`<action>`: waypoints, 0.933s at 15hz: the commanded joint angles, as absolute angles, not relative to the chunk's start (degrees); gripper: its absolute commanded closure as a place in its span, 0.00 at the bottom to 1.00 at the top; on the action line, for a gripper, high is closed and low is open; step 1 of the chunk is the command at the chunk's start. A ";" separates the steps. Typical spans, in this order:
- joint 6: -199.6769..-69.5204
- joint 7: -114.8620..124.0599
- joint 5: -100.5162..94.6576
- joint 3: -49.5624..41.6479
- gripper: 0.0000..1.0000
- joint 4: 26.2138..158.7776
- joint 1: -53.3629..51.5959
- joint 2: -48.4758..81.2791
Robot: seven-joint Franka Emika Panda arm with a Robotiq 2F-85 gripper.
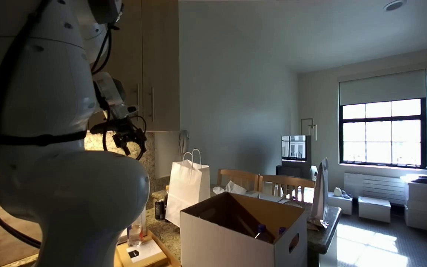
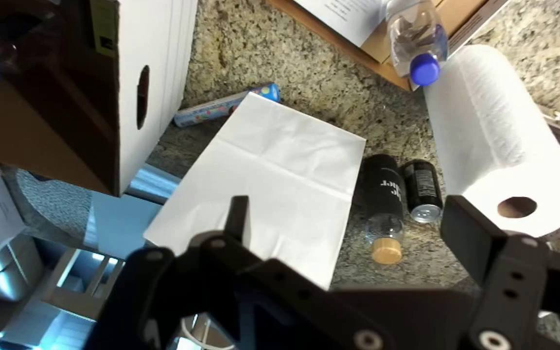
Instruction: Place four empty bottles inside the white storage box
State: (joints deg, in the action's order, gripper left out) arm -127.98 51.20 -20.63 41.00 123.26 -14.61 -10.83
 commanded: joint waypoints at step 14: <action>-121.23 34.64 -12.52 23.93 0.00 93.14 -33.71 34.90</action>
